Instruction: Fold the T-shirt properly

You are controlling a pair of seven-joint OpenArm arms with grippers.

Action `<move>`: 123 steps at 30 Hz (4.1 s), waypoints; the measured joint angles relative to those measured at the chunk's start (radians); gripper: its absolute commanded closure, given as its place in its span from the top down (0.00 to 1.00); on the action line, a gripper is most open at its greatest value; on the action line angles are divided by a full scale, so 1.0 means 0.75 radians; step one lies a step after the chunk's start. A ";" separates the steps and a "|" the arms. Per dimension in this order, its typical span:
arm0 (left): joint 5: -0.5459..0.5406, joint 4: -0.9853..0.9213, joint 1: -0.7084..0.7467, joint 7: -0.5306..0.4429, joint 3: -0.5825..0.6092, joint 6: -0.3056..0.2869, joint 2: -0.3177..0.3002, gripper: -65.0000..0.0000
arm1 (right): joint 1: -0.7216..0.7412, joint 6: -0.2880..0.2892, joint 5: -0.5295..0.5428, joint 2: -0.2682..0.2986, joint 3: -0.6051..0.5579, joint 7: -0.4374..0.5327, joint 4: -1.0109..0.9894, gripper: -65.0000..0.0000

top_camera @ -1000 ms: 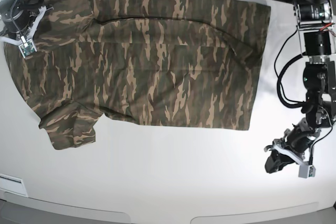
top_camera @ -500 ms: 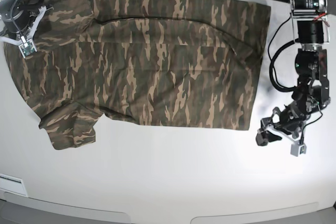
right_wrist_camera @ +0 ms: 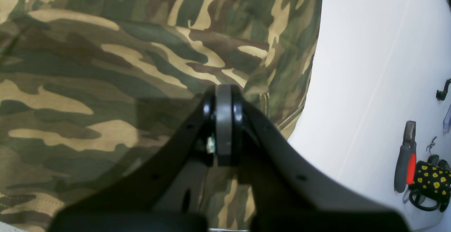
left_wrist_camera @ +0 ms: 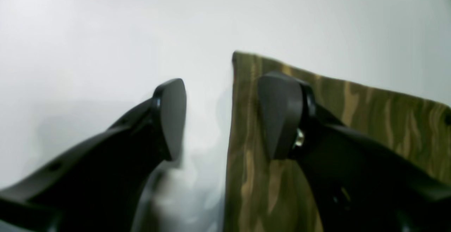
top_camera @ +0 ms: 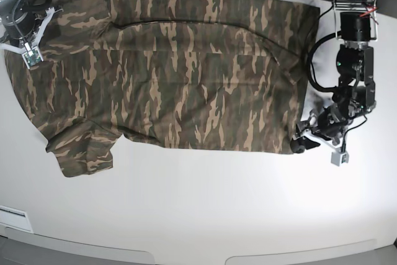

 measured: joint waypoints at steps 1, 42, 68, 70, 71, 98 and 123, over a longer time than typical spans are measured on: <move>-0.006 -0.036 -0.013 -0.006 0.000 -0.012 0.003 0.56 | 0.000 0.000 0.000 0.000 0.000 -0.001 0.000 0.00; -0.195 -0.324 -0.233 0.251 0.193 -0.320 0.018 0.00 | 0.737 -0.038 0.180 -0.009 -0.001 0.093 -0.239 0.52; -0.188 -0.325 -0.233 0.251 0.193 -0.365 0.021 0.00 | 1.599 0.483 1.085 -0.046 0.003 -0.271 -2.013 0.52; -0.188 -0.325 -0.233 0.251 0.193 -0.365 0.021 0.00 | 1.596 0.497 1.084 -0.063 0.003 -0.269 -2.013 0.52; -0.189 -0.325 -0.233 0.251 0.193 -0.365 0.021 0.00 | 1.597 0.512 1.077 -0.064 0.003 -0.270 -2.013 0.52; -0.193 -0.326 -0.244 0.277 0.194 -0.394 0.021 0.00 | 1.629 0.520 0.851 -0.094 0.004 -0.146 -1.995 0.52; -0.179 -0.330 -0.259 0.289 0.194 -0.451 0.021 0.00 | 1.733 0.666 1.184 -0.052 -0.171 -0.427 -1.995 0.00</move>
